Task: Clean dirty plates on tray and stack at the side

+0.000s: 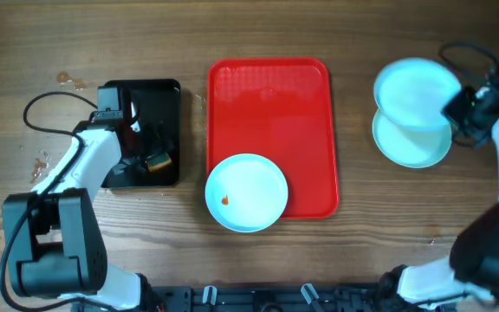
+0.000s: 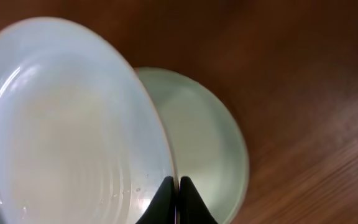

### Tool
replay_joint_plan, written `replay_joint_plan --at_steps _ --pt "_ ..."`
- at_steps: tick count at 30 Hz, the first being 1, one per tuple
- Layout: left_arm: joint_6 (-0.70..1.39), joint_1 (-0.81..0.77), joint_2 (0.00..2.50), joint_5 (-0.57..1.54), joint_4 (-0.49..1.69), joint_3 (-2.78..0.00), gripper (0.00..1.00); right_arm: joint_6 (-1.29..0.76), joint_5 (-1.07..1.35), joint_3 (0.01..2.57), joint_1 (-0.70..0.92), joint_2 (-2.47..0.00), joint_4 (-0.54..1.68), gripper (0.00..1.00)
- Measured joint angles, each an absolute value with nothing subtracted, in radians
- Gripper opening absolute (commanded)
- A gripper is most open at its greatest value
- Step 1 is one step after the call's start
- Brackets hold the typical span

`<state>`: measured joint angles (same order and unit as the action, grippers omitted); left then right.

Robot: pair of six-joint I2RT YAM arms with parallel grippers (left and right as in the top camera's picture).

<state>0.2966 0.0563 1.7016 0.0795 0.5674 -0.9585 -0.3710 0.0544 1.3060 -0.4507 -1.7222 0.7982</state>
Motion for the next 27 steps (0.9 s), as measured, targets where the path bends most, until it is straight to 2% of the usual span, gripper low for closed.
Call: replay_joint_plan --at_steps 2,3,4,5,6,11,15,18,22,24,27 --pt "0.297 0.056 1.702 0.08 0.567 -0.958 1.0 -0.374 0.065 1.306 -0.493 -1.805 0.813 0.05" --pt "0.297 0.056 1.702 0.08 0.567 -0.958 1.0 -0.376 0.073 1.306 -0.508 -1.848 0.814 0.08" --pt "0.297 0.056 1.702 0.08 0.567 -0.958 1.0 -0.378 0.077 1.306 -0.512 -1.866 0.815 0.15" --pt "0.297 0.056 1.702 0.08 0.567 -0.958 1.0 -0.383 0.083 1.305 -0.513 -1.884 0.817 0.29" --pt "0.297 0.056 1.702 0.08 0.567 -0.958 1.0 -0.384 0.086 1.304 -0.513 -1.886 0.818 0.34" --pt "0.297 0.056 1.702 0.08 0.567 -0.958 1.0 -0.381 0.141 1.304 -0.512 -1.834 0.852 0.43" --pt "0.297 0.056 1.702 0.08 0.567 -0.958 1.0 -0.335 0.203 1.304 -0.468 -1.672 0.925 0.44" --pt "0.297 0.056 1.702 0.08 0.567 -0.958 1.0 -0.312 0.227 1.304 -0.357 -1.541 0.959 0.45" --pt "0.297 0.056 1.702 0.08 0.567 -0.958 1.0 -0.246 0.246 1.304 -0.133 -1.494 1.004 0.53" --pt "0.297 0.056 1.702 0.08 0.568 -0.958 1.0 -0.177 0.249 1.285 0.015 -1.505 0.997 0.53" --pt "0.297 0.056 1.702 0.08 0.567 -0.958 1.0 -0.125 0.258 1.201 0.216 -1.546 0.979 0.48"
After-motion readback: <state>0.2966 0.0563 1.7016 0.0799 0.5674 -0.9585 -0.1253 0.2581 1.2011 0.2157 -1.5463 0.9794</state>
